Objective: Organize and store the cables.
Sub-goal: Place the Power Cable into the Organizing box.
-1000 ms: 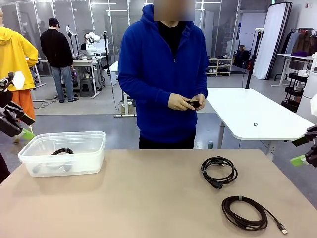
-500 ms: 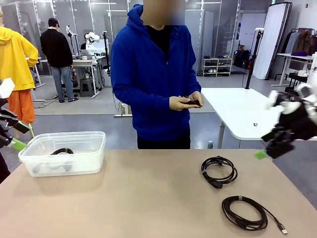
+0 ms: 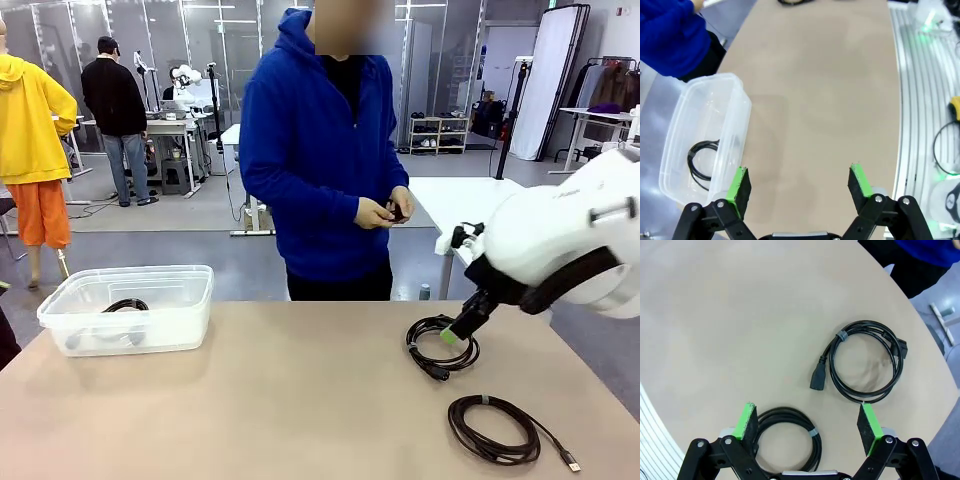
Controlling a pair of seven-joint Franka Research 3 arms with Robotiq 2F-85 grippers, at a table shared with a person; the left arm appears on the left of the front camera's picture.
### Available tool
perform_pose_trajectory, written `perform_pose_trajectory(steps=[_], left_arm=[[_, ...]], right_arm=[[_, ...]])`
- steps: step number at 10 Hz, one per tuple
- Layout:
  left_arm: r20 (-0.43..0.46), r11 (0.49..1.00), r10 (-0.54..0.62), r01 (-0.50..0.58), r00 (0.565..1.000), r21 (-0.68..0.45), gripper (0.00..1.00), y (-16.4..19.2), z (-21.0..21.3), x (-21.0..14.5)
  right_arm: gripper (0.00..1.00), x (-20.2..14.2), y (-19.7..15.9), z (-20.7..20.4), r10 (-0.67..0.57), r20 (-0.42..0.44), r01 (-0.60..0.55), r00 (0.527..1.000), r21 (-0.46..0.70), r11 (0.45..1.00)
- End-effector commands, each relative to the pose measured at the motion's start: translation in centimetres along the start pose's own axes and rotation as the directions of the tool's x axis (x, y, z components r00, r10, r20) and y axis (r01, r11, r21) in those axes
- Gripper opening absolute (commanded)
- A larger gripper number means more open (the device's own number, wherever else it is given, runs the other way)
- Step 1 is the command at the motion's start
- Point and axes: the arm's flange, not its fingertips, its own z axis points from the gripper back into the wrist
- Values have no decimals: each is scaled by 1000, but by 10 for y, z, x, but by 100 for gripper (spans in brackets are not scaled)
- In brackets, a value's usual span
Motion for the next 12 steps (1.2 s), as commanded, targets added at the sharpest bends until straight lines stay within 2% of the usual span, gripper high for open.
perform_pose_trajectory(steps=[1, 3, 4, 5, 9, 10, 12], left_arm=[[3, 1000, -5, 5, 1000, 1, 99, -3, 8, -16], [13, 1000, 7, -7, 1000, 5, 99, -2, 10, -22], [24, 1000, 17, -17, 1000, -12, 99, 10, 8, -22], [5, 1000, 13, -13, 1000, 16, 99, -5, 13, -23], [5, 1000, 13, -13, 1000, 16, 99, -5, 13, -23], [5, 1000, 13, -13, 1000, 16, 99, -5, 13, -23], [5, 1000, 13, -13, 1000, 16, 99, -5, 13, -23]], right_arm=[[100, 22, -8, -23, -69, -29, 68, 997, -41, 997], [100, 31, -12, -50, -104, -40, 101, 994, -65, 993], [100, 26, -6, -42, -56, -70, 53, 996, -47, 998], [100, 19, -10, -41, -71, -30, 70, 997, -32, 997], [100, 21, -12, -44, -66, -40, 65, 997, -39, 997], [100, 27, -25, -58, -140, -76, 140, 987, -6, 990], [100, 66, -47, -81, -175, -154, 187, 972, 62, 980]])
